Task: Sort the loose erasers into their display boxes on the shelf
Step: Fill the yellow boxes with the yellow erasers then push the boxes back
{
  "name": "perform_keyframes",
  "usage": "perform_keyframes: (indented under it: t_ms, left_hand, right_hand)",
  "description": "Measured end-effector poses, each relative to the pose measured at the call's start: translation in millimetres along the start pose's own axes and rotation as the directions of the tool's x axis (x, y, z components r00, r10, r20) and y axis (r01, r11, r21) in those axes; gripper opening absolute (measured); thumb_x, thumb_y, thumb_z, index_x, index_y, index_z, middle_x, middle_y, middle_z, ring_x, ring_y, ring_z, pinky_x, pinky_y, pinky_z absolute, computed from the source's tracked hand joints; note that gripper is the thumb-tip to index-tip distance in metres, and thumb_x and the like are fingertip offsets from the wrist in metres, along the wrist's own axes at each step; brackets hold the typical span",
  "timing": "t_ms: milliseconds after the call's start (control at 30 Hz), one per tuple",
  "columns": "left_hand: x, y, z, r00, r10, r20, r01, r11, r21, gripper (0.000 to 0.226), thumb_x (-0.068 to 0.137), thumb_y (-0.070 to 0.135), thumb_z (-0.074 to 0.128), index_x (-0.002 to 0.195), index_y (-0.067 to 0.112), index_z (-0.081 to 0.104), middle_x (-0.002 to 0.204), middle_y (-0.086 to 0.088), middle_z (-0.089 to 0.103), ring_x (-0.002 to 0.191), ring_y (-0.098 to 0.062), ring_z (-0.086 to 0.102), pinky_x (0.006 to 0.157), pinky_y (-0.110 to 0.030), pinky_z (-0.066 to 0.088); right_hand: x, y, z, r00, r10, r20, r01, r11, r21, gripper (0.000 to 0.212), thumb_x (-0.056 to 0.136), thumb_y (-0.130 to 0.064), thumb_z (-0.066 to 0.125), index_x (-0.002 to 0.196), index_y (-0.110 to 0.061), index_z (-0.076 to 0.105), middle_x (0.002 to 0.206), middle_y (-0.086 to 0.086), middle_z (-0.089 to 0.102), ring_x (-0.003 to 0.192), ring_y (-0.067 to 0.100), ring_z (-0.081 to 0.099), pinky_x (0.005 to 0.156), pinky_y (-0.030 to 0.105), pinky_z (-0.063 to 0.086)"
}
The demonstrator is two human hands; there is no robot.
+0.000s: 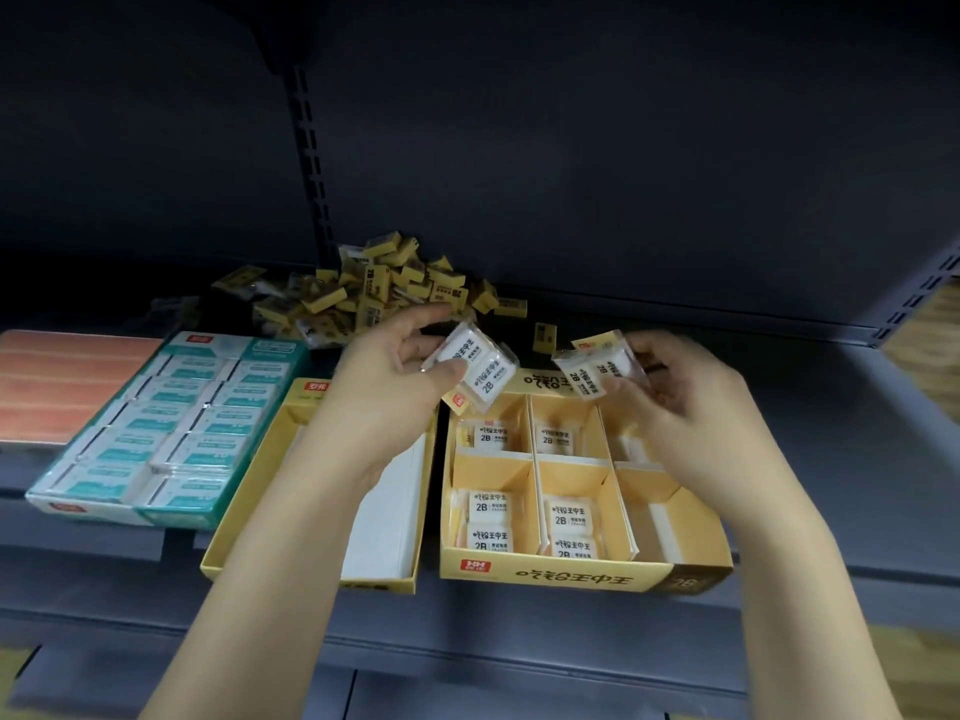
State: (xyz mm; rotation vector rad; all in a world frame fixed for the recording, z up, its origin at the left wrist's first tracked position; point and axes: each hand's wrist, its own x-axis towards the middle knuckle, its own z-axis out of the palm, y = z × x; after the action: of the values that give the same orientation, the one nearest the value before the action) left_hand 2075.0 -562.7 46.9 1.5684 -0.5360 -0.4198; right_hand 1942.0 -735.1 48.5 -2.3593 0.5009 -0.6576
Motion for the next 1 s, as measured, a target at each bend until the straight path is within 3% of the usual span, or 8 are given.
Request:
perform_keyframes:
  t_ms: [67,200,400,600,767,833,933,1000]
  left_hand:
    - [1,3,2,1.0,0.026,-0.007,-0.026,0.999,0.023,0.038,0.087,0.003,0.06,0.108,0.034,0.054,0.107,0.004,0.066,0.096,-0.013,0.065,0.083,-0.03,0.053]
    - [3,8,12,0.997,0.084,-0.004,-0.083,0.993,0.087,0.035,0.087,0.002,0.06,0.095,0.035,0.058,0.103,0.008,0.065,0.094,-0.006,0.064,0.075,-0.021,0.053]
    - [-1,13,24,0.998,0.059,0.035,-0.062,0.993,0.102,0.032,0.088,0.006,0.061,0.089,0.038,0.059,0.095,0.006,0.068,0.081,-0.006,0.068,0.06,-0.021,0.056]
    - [-2,15,44,0.995,0.032,0.09,-0.047,0.986,0.163,0.031,0.088,0.006,0.061,0.093,0.037,0.061,0.099,0.005,0.069,0.086,-0.008,0.068,0.071,-0.03,0.058]
    - [-5,17,52,0.995,0.028,0.093,-0.043,0.984,0.17,0.032,0.088,0.007,0.061,0.092,0.039,0.061,0.096,0.007,0.069,0.083,-0.005,0.068,0.07,-0.028,0.058]
    - [-7,19,53,0.994,0.023,0.103,-0.039,0.987,0.156,0.032,0.087,0.006,0.061,0.093,0.038,0.062,0.097,0.007,0.069,0.083,-0.005,0.068,0.07,-0.026,0.057]
    - [-10,24,56,0.99,0.005,0.14,-0.022,0.993,0.117,0.034,0.086,0.002,0.062,0.095,0.035,0.064,0.101,0.006,0.068,0.088,-0.007,0.068,0.075,-0.026,0.057]
    - [-13,26,59,0.985,-0.01,0.171,-0.011,0.992,0.123,0.035,0.084,0.001,0.062,0.094,0.035,0.064,0.099,0.007,0.067,0.089,-0.008,0.067,0.075,-0.025,0.056]
  right_hand:
    - [1,1,-5,0.999,0.019,0.032,-0.021,0.999,0.047,0.023,0.089,-0.019,0.062,0.108,-0.032,0.061,0.099,-0.01,0.066,0.088,0.004,0.062,0.075,0.023,0.051]
    - [2,2,-15,0.998,0.055,0.019,-0.057,0.993,0.107,0.023,0.085,-0.018,0.067,0.102,-0.032,0.06,0.089,-0.017,0.065,0.079,-0.007,0.059,0.065,0.007,0.045]
    - [4,11,-42,0.998,0.046,0.044,-0.043,0.998,-0.051,0.013,0.085,-0.019,0.067,0.094,-0.029,0.064,0.085,-0.021,0.065,0.085,-0.01,0.056,0.067,0.0,0.038]
    - [7,17,-53,0.979,0.108,0.173,-0.073,0.978,-0.194,0.013,0.083,-0.018,0.069,0.089,-0.029,0.066,0.085,-0.016,0.066,0.079,-0.006,0.058,0.063,0.001,0.04]
    - [13,15,-52,0.904,0.193,0.382,-0.086,0.956,-0.281,0.015,0.083,-0.02,0.069,0.095,-0.029,0.068,0.09,-0.014,0.066,0.082,-0.003,0.06,0.066,0.011,0.047]
    - [18,13,-46,0.876,0.184,0.445,-0.03,0.943,-0.332,0.018,0.084,-0.02,0.068,0.101,-0.026,0.07,0.089,-0.017,0.062,0.081,-0.003,0.057,0.065,0.008,0.043]
    - [24,11,-33,0.881,0.159,0.446,0.061,0.896,-0.44,0.023,0.085,-0.021,0.067,0.108,-0.022,0.069,0.083,-0.016,0.047,0.076,0.001,0.046,0.059,0.013,0.034]
    - [25,13,-31,0.902,0.163,0.401,0.045,0.886,-0.461,0.024,0.082,-0.022,0.069,0.106,-0.024,0.066,0.087,-0.009,0.047,0.081,0.01,0.049,0.058,0.019,0.035]
